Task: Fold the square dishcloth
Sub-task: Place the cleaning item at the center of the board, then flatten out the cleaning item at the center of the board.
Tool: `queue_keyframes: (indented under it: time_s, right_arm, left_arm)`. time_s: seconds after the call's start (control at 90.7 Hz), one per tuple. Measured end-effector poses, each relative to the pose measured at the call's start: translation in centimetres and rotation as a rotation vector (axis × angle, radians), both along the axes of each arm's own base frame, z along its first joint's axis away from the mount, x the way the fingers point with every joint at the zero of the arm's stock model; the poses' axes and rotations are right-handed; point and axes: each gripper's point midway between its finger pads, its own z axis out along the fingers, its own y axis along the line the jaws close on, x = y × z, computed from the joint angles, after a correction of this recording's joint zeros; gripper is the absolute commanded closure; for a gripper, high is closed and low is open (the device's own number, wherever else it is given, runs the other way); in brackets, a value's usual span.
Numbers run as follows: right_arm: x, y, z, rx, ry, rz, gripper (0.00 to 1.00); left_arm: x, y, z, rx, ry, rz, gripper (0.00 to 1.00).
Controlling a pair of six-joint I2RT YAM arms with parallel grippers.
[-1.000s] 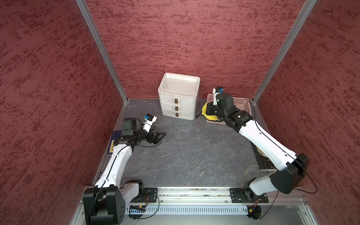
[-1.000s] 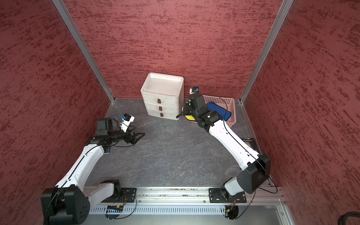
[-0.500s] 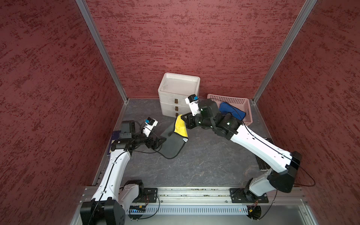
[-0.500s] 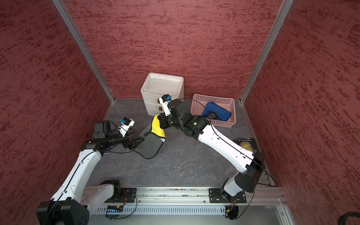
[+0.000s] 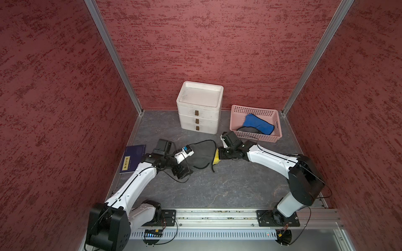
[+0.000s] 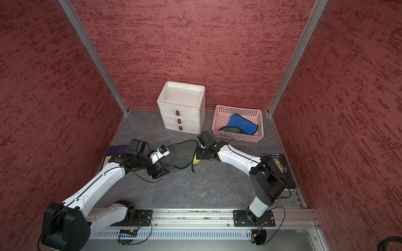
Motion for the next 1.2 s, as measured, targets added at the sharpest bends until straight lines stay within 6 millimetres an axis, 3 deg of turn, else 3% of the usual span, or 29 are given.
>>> queue_keyframes:
  time_s: [0.066,0.176,0.198,0.242,0.32,0.43,0.562,0.661,0.782,0.849,0.893,0.981,1.102,1.201]
  right_arm:
    - [0.4,-2.1,-0.2,-0.034,-0.01,-0.05,0.99]
    - [2.1,-4.3,1.2,-0.048,-0.069,-0.117,0.93]
    - [2.4,-4.5,1.5,-0.05,-0.079,-0.128,0.89]
    - [3.1,-5.0,1.8,-0.056,-0.091,-0.146,0.69]
    - [4.3,-5.4,1.8,-0.078,-0.105,-0.159,0.44]
    - [5.6,-5.8,0.9,-0.132,-0.109,-0.17,0.27]
    - [5.5,-7.1,1.2,-0.201,-0.133,-0.194,0.2]
    - [4.2,-7.7,3.7,-0.235,-0.214,-0.2,0.2]
    - [0.6,-4.9,7.7,-0.197,-0.322,-0.123,0.22]
    - [-1.5,-2.7,8.1,-0.164,-0.336,-0.068,0.24]
    - [-2.6,-1.6,7.4,-0.16,-0.324,-0.033,0.25]
    - [-3.8,-0.1,3.4,-0.215,-0.247,0.016,0.29]
    - [-4.0,0.0,-2.9,-0.343,-0.129,0.037,0.33]
    - [-3.7,0.3,-6.1,-0.406,-0.071,0.047,0.41]
  left_arm:
    - [-1.2,-1.0,-1.4,0.069,0.006,-0.078,0.08]
    - [-2.2,-2.2,-3.2,0.157,0.007,-0.166,0.15]
    - [-2.3,-2.4,-3.5,0.171,0.008,-0.179,0.16]
    - [-2.4,-2.7,-4.2,0.201,0.014,-0.203,0.19]
    - [-2.2,-3.3,-5.3,0.244,0.028,-0.233,0.24]
    - [-1.0,-4.4,-6.6,0.285,0.027,-0.251,0.25]
    - [1.4,-5.7,-7.3,0.302,-0.015,-0.241,0.26]
    - [3.7,-6.5,-7.1,0.292,-0.067,-0.217,0.4]
    - [7.6,-6.6,-7.2,0.295,-0.127,-0.147,0.47]
    - [9.6,-6.3,-7.5,0.302,-0.148,-0.108,0.47]
    - [10.5,-5.9,-7.9,0.311,-0.157,-0.084,0.47]
    - [11.3,-5.1,-8.6,0.33,-0.164,-0.056,0.46]
    - [11.5,-5.0,-8.7,0.328,-0.18,-0.048,0.45]
    - [11.4,-4.8,-8.7,0.323,-0.187,-0.045,0.45]
